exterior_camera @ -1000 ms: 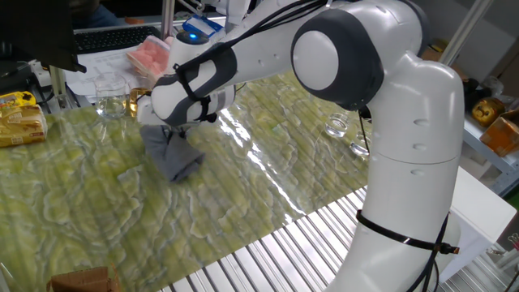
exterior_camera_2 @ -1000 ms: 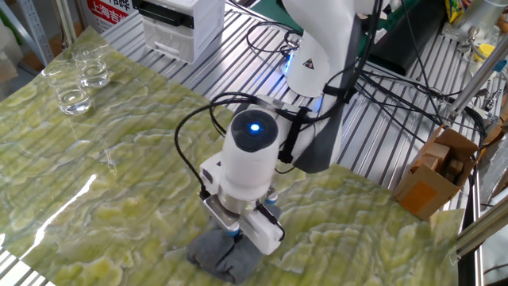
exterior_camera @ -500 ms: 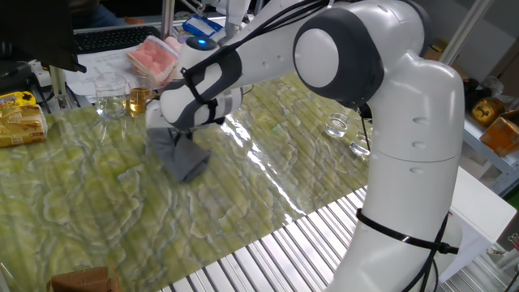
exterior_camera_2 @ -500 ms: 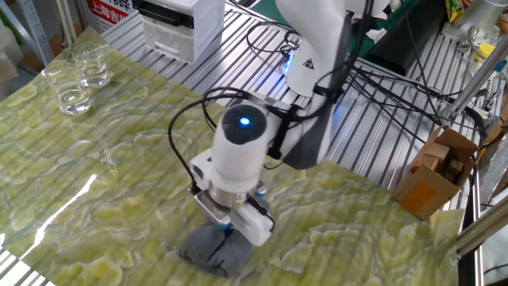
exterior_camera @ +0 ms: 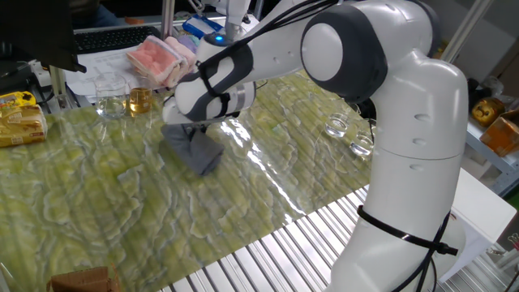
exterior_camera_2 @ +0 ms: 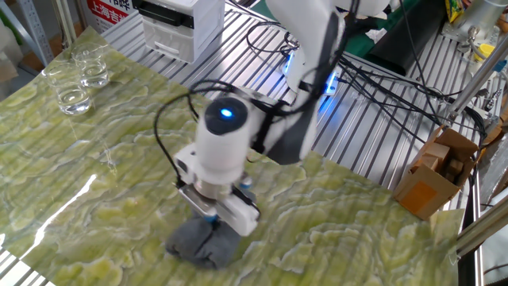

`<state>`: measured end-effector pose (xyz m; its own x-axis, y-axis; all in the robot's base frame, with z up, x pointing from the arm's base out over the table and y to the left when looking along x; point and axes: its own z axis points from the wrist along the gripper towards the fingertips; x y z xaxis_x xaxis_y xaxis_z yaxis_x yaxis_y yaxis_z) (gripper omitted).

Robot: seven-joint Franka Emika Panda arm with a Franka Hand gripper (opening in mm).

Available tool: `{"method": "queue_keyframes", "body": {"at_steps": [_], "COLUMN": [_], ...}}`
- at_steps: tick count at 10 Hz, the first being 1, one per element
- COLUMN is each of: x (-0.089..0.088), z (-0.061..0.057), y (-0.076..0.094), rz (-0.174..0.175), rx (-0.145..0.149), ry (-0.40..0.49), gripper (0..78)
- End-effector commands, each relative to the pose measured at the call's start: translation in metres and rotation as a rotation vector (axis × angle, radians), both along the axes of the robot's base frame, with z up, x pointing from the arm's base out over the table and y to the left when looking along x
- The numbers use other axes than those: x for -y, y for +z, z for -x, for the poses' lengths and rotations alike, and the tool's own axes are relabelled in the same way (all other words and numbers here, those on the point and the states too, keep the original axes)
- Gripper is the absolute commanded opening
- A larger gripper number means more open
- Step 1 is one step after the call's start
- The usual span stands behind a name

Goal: Clean the table with a cloth

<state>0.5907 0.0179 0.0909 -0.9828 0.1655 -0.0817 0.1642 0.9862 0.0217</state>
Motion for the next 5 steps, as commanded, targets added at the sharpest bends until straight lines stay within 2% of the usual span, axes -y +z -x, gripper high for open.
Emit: {"method": "queue_keyframes", "body": {"at_steps": [1,3,5], "x": [0.018,0.02,0.019], "z": [-0.006,-0.007,-0.006], "y": [0.018,0.034,0.037], "rz": [0.0,-0.016,-0.018], "rx": [-0.015,-0.031,-0.031], "ry": [0.041,0.041,0.039], "gripper": [1.3,1.3,1.3]}}
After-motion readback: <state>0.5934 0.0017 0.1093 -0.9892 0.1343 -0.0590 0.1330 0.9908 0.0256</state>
